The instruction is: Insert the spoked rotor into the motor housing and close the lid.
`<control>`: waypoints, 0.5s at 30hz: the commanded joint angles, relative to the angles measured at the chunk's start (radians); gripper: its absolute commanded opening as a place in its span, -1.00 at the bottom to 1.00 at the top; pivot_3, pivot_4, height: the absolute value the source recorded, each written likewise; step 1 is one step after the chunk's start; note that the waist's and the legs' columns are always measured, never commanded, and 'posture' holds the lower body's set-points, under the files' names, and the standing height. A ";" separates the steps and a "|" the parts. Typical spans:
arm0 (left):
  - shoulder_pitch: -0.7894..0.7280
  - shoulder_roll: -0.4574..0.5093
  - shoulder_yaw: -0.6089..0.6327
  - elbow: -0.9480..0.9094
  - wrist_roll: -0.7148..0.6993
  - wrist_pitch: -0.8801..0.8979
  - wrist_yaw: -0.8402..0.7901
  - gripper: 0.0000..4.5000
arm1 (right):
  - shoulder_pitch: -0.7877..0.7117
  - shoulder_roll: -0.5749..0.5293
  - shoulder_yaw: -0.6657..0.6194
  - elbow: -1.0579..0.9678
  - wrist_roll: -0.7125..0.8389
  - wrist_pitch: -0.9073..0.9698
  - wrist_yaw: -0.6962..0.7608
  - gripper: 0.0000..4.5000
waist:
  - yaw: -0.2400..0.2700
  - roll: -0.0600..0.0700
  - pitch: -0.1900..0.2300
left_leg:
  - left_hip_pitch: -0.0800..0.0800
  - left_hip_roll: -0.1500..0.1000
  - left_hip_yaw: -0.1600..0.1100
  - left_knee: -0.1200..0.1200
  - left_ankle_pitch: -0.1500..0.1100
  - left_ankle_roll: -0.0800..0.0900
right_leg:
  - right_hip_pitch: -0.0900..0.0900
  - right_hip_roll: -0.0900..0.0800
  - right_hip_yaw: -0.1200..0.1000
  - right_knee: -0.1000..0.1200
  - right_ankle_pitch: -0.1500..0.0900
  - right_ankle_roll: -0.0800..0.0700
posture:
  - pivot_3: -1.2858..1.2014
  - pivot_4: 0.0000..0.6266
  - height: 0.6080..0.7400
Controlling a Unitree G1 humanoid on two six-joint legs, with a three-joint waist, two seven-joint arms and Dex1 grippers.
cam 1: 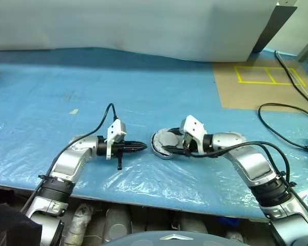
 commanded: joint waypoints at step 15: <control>-0.030 0.010 0.000 -0.147 -0.040 0.126 0.061 -1.00 | -0.001 0.077 0.029 0.093 -0.060 0.017 -0.071 0.32 | -0.004 0.000 0.000 | 0.002 0.000 0.001 0.000 0.000 0.000 | 0.000 0.000 0.001 0.002 0.000 0.000 | 0.03 -0.52 1.00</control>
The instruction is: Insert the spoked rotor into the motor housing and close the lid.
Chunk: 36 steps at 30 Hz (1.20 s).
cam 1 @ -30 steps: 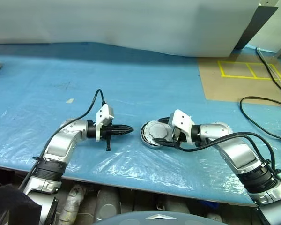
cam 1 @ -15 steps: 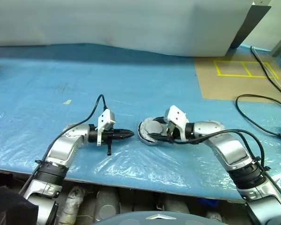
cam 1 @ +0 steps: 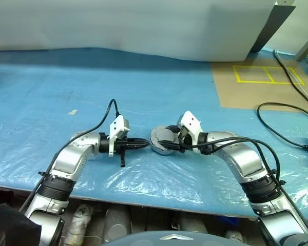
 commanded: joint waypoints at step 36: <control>-0.016 -0.021 -0.003 0.065 0.024 -0.077 0.049 -1.00 | 0.082 0.180 0.090 0.319 -0.157 -0.073 -0.198 0.32 | -0.027 -0.015 -0.011 | 0.029 -0.001 -0.003 -0.022 -0.003 0.004 | 0.015 0.000 0.004 -0.010 -0.003 0.005 | 0.03 -0.52 1.00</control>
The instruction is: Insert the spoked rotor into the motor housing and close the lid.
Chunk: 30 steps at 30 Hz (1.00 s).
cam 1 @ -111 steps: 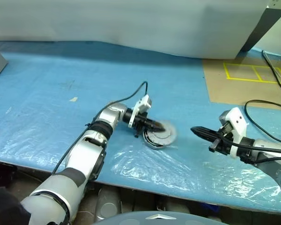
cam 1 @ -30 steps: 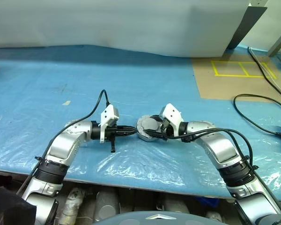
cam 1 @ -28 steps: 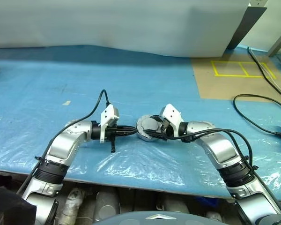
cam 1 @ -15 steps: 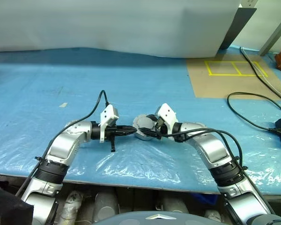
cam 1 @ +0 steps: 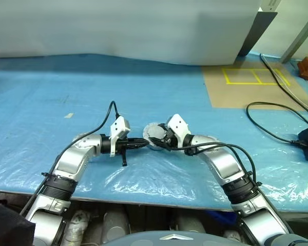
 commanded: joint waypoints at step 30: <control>-0.135 -0.101 -0.072 0.259 0.203 -0.198 0.129 -1.00 | 0.073 -0.049 -0.012 0.043 -0.022 0.128 0.029 0.32 | 0.006 0.002 -0.007 | -0.004 -0.002 0.007 -0.010 0.000 0.000 | -0.003 0.001 0.004 -0.019 0.008 0.003 | 0.03 -0.52 1.00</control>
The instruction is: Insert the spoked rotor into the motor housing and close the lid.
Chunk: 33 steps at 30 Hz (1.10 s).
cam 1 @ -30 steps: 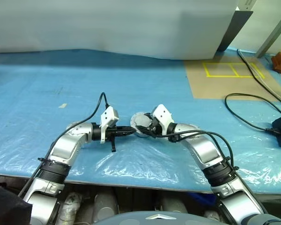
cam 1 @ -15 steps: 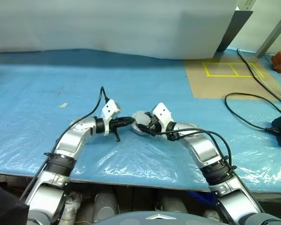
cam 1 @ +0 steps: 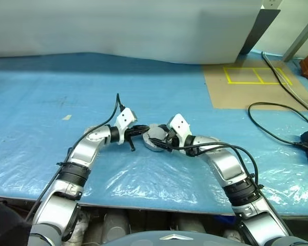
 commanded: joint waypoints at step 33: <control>-0.028 0.011 -0.107 0.141 0.084 -0.128 -0.129 -1.00 | 0.044 -0.138 -0.080 -0.130 -0.003 -0.106 0.003 0.99 | 0.052 0.004 -0.005 | -0.016 -0.003 0.005 -0.001 0.003 -0.004 | -0.011 -0.003 0.001 -0.004 0.003 0.003 | 0.03 -0.52 1.00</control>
